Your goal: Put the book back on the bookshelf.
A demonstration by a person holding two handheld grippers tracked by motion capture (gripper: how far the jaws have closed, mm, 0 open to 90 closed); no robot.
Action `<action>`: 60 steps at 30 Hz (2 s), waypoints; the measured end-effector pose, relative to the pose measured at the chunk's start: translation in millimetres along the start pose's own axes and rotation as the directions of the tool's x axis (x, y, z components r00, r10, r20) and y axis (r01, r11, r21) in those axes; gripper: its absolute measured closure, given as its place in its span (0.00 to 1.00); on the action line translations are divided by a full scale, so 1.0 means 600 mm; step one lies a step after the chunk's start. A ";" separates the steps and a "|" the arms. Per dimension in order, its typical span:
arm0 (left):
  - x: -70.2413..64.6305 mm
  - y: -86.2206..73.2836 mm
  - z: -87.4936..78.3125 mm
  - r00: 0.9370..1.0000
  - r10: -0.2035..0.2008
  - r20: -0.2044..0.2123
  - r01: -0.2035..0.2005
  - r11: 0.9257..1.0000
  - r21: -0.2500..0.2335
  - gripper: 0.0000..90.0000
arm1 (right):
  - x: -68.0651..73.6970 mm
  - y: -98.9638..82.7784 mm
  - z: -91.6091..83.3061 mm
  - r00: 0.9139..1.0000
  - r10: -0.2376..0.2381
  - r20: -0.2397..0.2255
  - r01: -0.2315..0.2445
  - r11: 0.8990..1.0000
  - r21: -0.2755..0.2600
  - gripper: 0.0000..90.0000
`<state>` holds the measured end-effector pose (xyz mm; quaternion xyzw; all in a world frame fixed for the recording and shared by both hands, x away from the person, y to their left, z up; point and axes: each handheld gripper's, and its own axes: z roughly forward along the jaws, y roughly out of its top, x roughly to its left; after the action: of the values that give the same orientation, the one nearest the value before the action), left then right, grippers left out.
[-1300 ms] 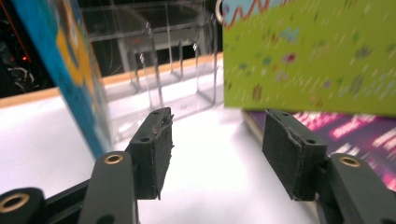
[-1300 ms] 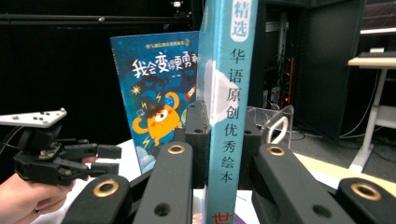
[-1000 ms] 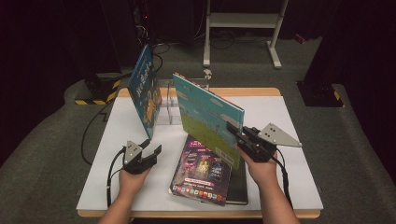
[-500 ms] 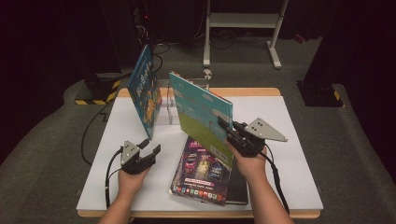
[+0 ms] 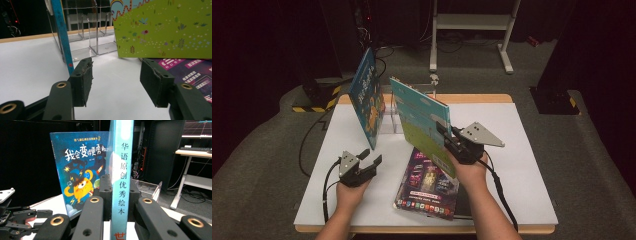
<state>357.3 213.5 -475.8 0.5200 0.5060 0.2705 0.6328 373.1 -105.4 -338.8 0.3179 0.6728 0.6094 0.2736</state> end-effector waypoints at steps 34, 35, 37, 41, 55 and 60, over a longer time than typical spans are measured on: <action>-0.181 0.122 0.026 0.967 0.029 0.252 0.005 0.991 -0.135 0.47 | 0.048 -0.009 0.004 0.999 -0.017 0.042 0.016 1.000 0.004 0.89; -0.182 0.125 0.033 0.969 0.034 0.245 -0.001 0.991 -0.135 0.49 | 0.048 -0.009 0.004 0.999 -0.016 0.043 0.016 1.000 0.003 0.89; -0.184 0.135 0.050 0.975 0.037 0.221 -0.010 0.992 -0.123 0.50 | 0.047 -0.010 0.004 0.999 -0.016 0.041 0.016 1.000 0.002 0.89; -0.195 0.155 0.055 0.968 -0.006 0.250 0.041 0.990 -0.134 0.44 | 0.048 -0.011 0.003 0.999 -0.013 0.042 0.013 1.000 -0.001 0.89; -0.198 0.134 0.075 0.972 -0.012 0.237 0.034 0.995 -0.091 0.45 | 0.040 -0.050 -0.014 1.000 0.018 0.015 -0.019 0.999 0.044 0.68; -0.204 0.134 0.073 0.968 -0.014 0.250 0.039 0.995 -0.095 0.45 | 0.049 -0.091 -0.033 1.000 0.020 0.000 -0.020 0.996 0.087 0.75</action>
<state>370.6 115.2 -359.4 0.5110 0.4153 0.2196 0.7199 333.9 -99.0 -390.3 0.3360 0.6956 0.5824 0.2530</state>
